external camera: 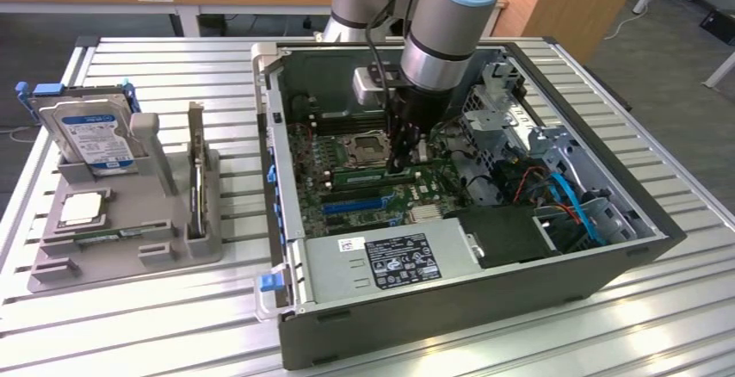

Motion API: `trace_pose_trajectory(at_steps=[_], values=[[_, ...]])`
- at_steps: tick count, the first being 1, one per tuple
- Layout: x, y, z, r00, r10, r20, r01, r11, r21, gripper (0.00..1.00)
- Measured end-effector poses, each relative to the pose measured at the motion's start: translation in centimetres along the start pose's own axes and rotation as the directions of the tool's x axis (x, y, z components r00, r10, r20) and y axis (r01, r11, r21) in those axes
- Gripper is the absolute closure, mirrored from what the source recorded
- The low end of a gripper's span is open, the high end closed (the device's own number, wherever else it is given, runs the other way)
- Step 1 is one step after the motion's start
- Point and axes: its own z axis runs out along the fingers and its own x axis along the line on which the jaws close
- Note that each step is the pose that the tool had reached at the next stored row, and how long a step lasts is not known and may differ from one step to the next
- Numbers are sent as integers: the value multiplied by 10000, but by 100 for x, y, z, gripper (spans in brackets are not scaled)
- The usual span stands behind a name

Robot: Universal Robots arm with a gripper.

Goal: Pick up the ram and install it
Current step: 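Insert the ram into the slot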

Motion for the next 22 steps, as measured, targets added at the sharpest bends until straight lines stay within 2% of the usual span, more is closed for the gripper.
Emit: trace_pose_trajectory(at_steps=[17, 18, 19, 20, 21, 22], values=[[1, -1, 26, 10000, 0, 0, 0, 10000, 0, 87], [1, -1, 26, 10000, 0, 1, 0, 10000, 0, 82], [1, -1, 26, 10000, 0, 1, 0, 10000, 1, 82], [1, -1, 26, 10000, 0, 1, 0, 10000, 1, 75], [1, -1, 26, 10000, 0, 1, 0, 10000, 0, 75], [1, -1, 26, 10000, 0, 0, 0, 10000, 0, 69]])
